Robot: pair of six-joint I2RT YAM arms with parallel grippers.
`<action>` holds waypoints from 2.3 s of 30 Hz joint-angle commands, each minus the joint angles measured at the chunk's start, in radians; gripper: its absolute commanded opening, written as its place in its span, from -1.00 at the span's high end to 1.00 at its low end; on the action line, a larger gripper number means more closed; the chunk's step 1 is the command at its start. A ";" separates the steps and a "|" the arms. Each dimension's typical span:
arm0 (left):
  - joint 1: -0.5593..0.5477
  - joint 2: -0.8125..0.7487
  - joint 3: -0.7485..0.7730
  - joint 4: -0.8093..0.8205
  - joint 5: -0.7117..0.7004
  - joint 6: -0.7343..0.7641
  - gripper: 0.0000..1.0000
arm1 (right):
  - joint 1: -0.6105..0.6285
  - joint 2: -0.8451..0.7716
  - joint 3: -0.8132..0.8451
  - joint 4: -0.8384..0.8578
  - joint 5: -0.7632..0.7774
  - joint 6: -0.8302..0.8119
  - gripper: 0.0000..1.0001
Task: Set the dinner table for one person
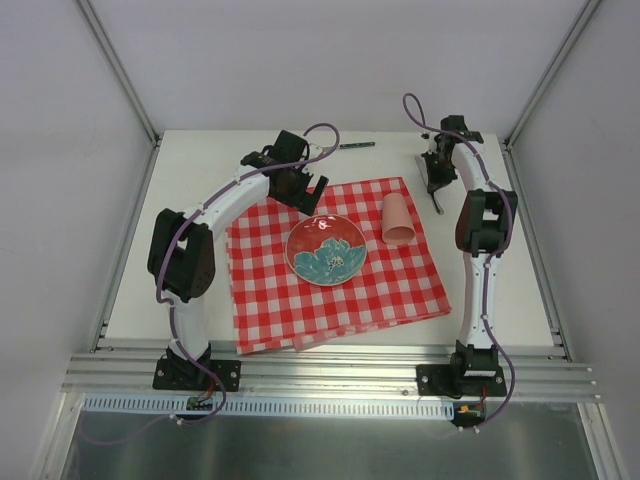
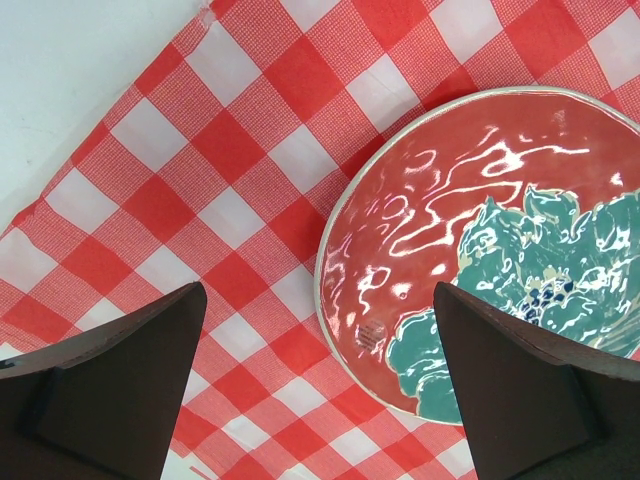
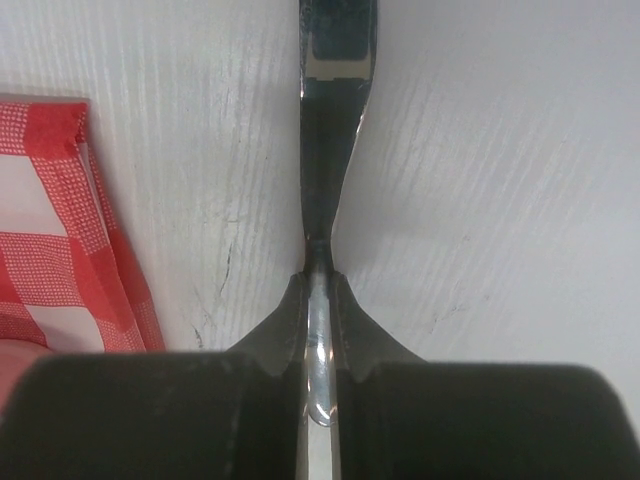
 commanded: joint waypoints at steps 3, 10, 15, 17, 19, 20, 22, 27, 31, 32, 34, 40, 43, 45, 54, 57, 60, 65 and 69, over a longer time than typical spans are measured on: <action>-0.009 -0.003 0.034 -0.002 -0.009 0.003 -0.98 | -0.005 -0.051 -0.077 -0.047 -0.028 0.007 1.00; -0.009 0.003 0.051 0.001 -0.006 0.002 -0.98 | -0.017 -0.166 -0.117 -0.050 -0.051 0.041 0.99; -0.010 0.009 0.063 0.000 0.011 -0.009 -0.98 | -0.018 -0.266 -0.180 -0.067 -0.062 0.053 1.00; -0.010 0.006 0.062 0.001 0.012 -0.012 -0.98 | -0.017 -0.292 -0.206 -0.081 -0.065 0.056 1.00; -0.010 0.002 0.056 0.000 0.012 -0.014 -0.98 | -0.017 -0.343 -0.235 -0.088 -0.074 0.062 1.00; -0.009 -0.005 0.051 0.000 0.012 -0.015 -0.98 | -0.037 -0.363 -0.256 -0.091 -0.074 0.062 1.00; -0.010 -0.014 0.037 0.003 0.014 -0.015 -0.98 | -0.037 -0.392 -0.304 -0.093 -0.080 0.065 1.00; -0.010 -0.024 0.016 0.004 0.018 -0.014 -0.98 | -0.029 -0.329 -0.317 -0.102 -0.096 0.047 0.10; -0.010 -0.047 -0.016 0.004 0.020 -0.008 -0.98 | -0.029 -0.234 -0.203 -0.096 -0.068 0.021 -0.01; -0.010 -0.057 -0.024 0.004 0.017 -0.006 -0.98 | -0.031 -0.213 -0.180 -0.092 -0.056 0.016 -0.01; -0.010 -0.069 -0.044 0.004 0.009 0.001 -0.98 | -0.031 -0.158 -0.139 -0.090 -0.047 0.013 -0.01; -0.010 -0.094 -0.079 0.004 -0.026 0.028 -0.98 | -0.032 -0.122 -0.132 -0.088 -0.044 0.000 0.01; -0.010 -0.090 -0.073 0.004 -0.028 0.029 -0.98 | -0.031 -0.121 -0.174 -0.087 -0.041 -0.013 0.02; -0.010 -0.086 -0.061 0.004 -0.026 0.028 -0.98 | -0.032 -0.114 -0.183 -0.088 -0.040 -0.019 0.07; -0.010 -0.057 -0.027 0.004 -0.015 0.015 -0.98 | -0.035 -0.108 -0.258 -0.139 -0.051 -0.088 0.94; -0.010 -0.046 -0.018 0.004 -0.012 0.012 -0.98 | -0.035 -0.111 -0.300 -0.142 -0.047 -0.109 0.99; -0.010 -0.040 -0.009 0.004 -0.011 0.009 -0.98 | -0.031 -0.117 -0.307 -0.141 -0.039 -0.116 0.99; -0.010 -0.034 0.014 0.004 -0.009 0.014 -0.98 | -0.040 -0.194 -0.313 -0.111 -0.063 -0.076 0.99; -0.010 -0.023 0.045 0.004 -0.021 0.021 -0.98 | -0.048 -0.292 -0.324 -0.096 -0.102 -0.030 0.99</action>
